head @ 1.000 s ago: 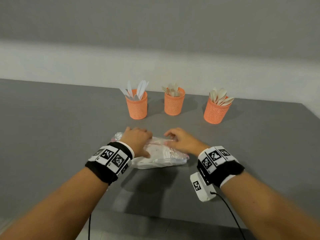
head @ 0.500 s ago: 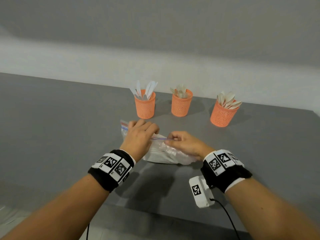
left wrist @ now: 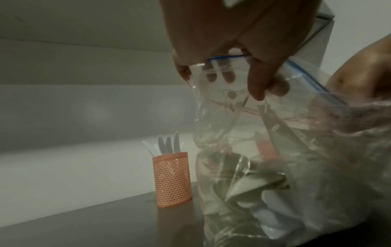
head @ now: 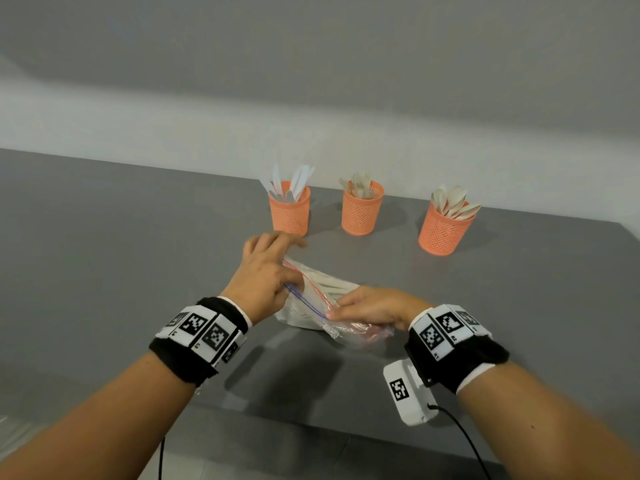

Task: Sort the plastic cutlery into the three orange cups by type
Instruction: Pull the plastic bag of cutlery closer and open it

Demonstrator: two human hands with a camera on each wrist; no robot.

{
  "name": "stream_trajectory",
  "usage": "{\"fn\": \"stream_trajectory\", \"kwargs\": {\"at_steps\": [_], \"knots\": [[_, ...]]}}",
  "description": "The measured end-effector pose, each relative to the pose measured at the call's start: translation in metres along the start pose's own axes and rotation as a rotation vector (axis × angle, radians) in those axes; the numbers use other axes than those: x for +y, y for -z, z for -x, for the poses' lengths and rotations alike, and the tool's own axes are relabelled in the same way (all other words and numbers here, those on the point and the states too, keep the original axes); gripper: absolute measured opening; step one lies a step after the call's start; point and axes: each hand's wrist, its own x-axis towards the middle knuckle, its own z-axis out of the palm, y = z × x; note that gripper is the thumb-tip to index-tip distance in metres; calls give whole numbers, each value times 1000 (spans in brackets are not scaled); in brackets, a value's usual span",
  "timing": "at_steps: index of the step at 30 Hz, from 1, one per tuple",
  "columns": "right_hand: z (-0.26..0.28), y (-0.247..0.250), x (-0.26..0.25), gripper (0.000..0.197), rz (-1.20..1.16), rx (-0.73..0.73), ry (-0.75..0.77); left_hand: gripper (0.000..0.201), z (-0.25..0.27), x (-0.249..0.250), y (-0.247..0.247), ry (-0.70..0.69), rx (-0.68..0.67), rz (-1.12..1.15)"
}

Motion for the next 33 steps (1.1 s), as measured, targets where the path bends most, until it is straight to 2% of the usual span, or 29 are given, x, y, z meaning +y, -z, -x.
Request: {"fn": "stream_trajectory", "kwargs": {"at_steps": [3, 5, 8, 9, 11, 13, 14, 15, 17, 18, 19, 21, 23, 25, 27, 29, 31, 33], "knots": [[-4, -4, -3, 13, -70, -1, 32, 21, 0, 2, -2, 73, 7, 46], [-7, -6, -4, 23, -143, 34, 16, 20, 0, 4, -4, 112, 12, 77], [-15, -7, -6, 23, -93, 232, 3, 24, -3, 7, -5, 236, -5, 198], [-18, -5, -6, 20, -110, 330, -10, 23, -5, 9, -3, 321, -62, 267], [-22, 6, -4, 17, -315, 502, -24, 13, -6, 9, 3, 475, -317, 368], [-22, 18, 0, 18, -613, 549, 19, 21, -5, 10, 7, 530, -537, 415], [-20, 23, 0, 17, -748, 537, 68, 23, -5, 13, 9, 564, -585, 474], [-19, 26, 1, 18, -842, 531, 116, 28, -6, 16, 10, 623, -584, 576], [-19, 28, 3, 22, -959, 546, 184, 40, -7, 20, 4, 793, -496, 750], [-19, 28, 5, 23, -1012, 542, 205, 36, -9, 20, 1, 834, -463, 729], [-19, 28, 7, 21, -1066, 528, 218, 32, -11, 18, -5, 807, -463, 598], [-14, 30, 13, 17, -1082, 471, 263, 39, -13, 14, -16, 779, -471, 411], [-10, 33, 23, 34, -909, 417, 289, 38, -13, 11, -24, 757, -426, 362], [-9, 36, 35, 53, -568, 437, 247, 34, -14, 7, -28, 756, -319, 405], [-8, 37, 47, 52, -285, 521, 165, 27, -20, -2, -32, 907, -171, 592], [-7, 36, 58, 33, -175, 541, 110, 23, -24, -10, -31, 1141, -73, 877], [-6, 35, 67, 20, -198, 538, 42, 23, -28, -16, -28, 1299, -81, 1241], [-5, 34, 72, 14, -352, 478, -70, 26, -31, -20, -21, 1385, -47, 1598]]}}
